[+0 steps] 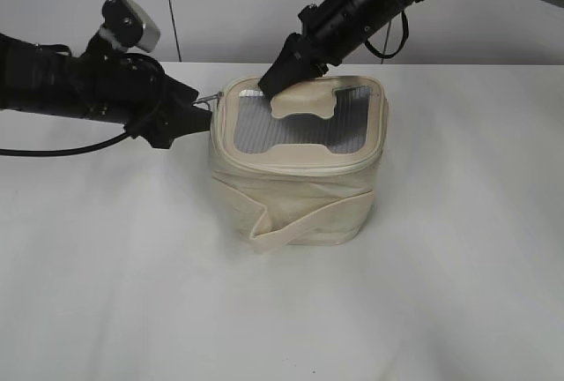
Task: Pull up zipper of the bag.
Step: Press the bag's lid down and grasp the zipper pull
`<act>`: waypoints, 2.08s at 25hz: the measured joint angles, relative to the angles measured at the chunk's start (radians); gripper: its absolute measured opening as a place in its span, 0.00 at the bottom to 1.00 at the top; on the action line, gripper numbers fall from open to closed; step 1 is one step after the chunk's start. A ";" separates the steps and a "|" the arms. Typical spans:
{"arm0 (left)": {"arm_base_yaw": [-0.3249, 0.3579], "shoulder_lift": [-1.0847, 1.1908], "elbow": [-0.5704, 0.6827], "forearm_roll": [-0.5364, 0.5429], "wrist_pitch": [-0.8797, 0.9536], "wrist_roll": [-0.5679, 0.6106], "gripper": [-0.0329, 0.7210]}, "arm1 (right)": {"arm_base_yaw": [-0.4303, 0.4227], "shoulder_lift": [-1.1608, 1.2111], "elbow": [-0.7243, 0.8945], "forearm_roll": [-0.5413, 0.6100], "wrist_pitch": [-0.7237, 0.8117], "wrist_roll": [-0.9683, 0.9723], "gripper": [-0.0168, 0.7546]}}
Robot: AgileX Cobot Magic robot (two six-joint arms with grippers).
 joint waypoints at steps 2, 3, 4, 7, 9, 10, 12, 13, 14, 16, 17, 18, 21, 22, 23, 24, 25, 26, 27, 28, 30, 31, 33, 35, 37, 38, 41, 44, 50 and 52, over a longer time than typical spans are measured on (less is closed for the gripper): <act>-0.015 0.016 -0.023 -0.002 -0.016 0.001 0.62 | 0.000 0.000 0.000 -0.001 0.000 0.000 0.10; -0.020 0.027 -0.037 -0.005 -0.030 0.001 0.59 | 0.000 0.000 0.000 -0.001 0.000 0.000 0.10; -0.027 0.036 -0.048 -0.007 -0.048 0.001 0.55 | 0.000 0.000 0.000 -0.002 0.000 0.001 0.10; -0.046 0.055 -0.071 -0.003 -0.120 0.001 0.26 | 0.000 0.000 0.000 -0.003 0.000 0.009 0.10; -0.054 0.054 -0.072 0.046 -0.138 -0.001 0.13 | 0.000 0.000 0.000 -0.003 0.000 0.012 0.10; -0.056 0.054 -0.072 0.073 -0.142 -0.012 0.09 | 0.000 0.000 0.000 -0.003 0.000 0.014 0.10; -0.058 0.048 -0.072 0.148 -0.155 -0.070 0.06 | 0.000 0.000 0.000 -0.004 0.000 0.025 0.10; -0.059 0.041 -0.072 0.189 -0.166 -0.112 0.05 | 0.000 0.000 0.000 -0.004 0.000 0.034 0.10; -0.059 0.028 -0.072 0.228 -0.176 -0.154 0.05 | 0.000 0.000 0.000 -0.004 0.000 0.042 0.10; -0.059 -0.003 -0.063 0.282 -0.183 -0.206 0.05 | 0.000 0.000 0.000 -0.004 -0.005 0.053 0.10; -0.059 -0.024 -0.054 0.298 -0.184 -0.221 0.05 | 0.000 0.000 0.000 -0.004 -0.007 0.058 0.10; -0.059 -0.046 -0.045 0.305 -0.184 -0.228 0.05 | 0.000 0.000 0.000 -0.004 -0.008 0.061 0.10; -0.059 -0.107 0.010 0.318 -0.186 -0.248 0.05 | 0.000 0.000 0.000 -0.004 -0.008 0.083 0.10; -0.059 -0.123 0.032 0.321 -0.188 -0.255 0.05 | 0.000 0.000 0.000 -0.004 -0.009 0.089 0.10; -0.059 -0.141 0.061 0.322 -0.191 -0.258 0.05 | 0.000 0.000 0.000 -0.004 -0.010 0.093 0.10; -0.059 -0.159 0.091 0.323 -0.194 -0.258 0.04 | 0.000 0.000 0.000 -0.005 -0.010 0.095 0.10; -0.059 -0.174 0.116 0.324 -0.196 -0.259 0.04 | 0.000 0.000 0.000 -0.005 -0.011 0.096 0.10; -0.059 -0.186 0.143 0.326 -0.200 -0.259 0.04 | 0.000 0.000 0.000 -0.005 -0.011 0.097 0.10; -0.059 -0.200 0.169 0.327 -0.204 -0.260 0.04 | 0.000 0.000 0.000 -0.004 -0.011 0.097 0.10; -0.059 -0.213 0.191 0.328 -0.205 -0.260 0.04 | 0.000 0.000 0.000 -0.003 -0.011 0.097 0.10; -0.059 -0.233 0.214 0.328 -0.207 -0.261 0.04 | 0.000 0.000 0.000 0.000 -0.011 0.098 0.09; -0.059 -0.239 0.218 0.321 -0.208 -0.261 0.04 | 0.000 0.000 0.000 0.000 -0.011 0.098 0.09; -0.059 -0.239 0.218 0.281 -0.213 -0.261 0.07 | 0.000 0.000 0.000 0.003 -0.011 0.099 0.09; -0.059 -0.235 0.218 0.215 -0.215 -0.245 0.18 | 0.000 0.000 0.000 0.003 -0.011 0.100 0.09; -0.059 -0.220 0.207 0.165 -0.206 -0.201 0.37 | 0.000 0.000 0.000 0.003 -0.011 0.100 0.09; -0.059 -0.203 0.194 0.141 -0.202 -0.176 0.48 | 0.000 0.000 0.000 0.003 -0.011 0.100 0.09; -0.059 -0.149 0.132 0.094 -0.202 -0.128 0.67 | 0.000 0.000 0.000 0.004 -0.011 0.101 0.09; -0.059 -0.103 0.067 0.087 -0.201 -0.115 0.72 | 0.000 0.000 0.000 0.004 -0.011 0.101 0.09; -0.059 -0.031 -0.031 0.082 -0.160 -0.111 0.72 | 0.000 0.000 0.000 0.004 -0.011 0.101 0.09; -0.059 -0.009 -0.050 0.090 -0.152 -0.111 0.69 | 0.000 0.000 0.000 0.004 -0.011 0.101 0.09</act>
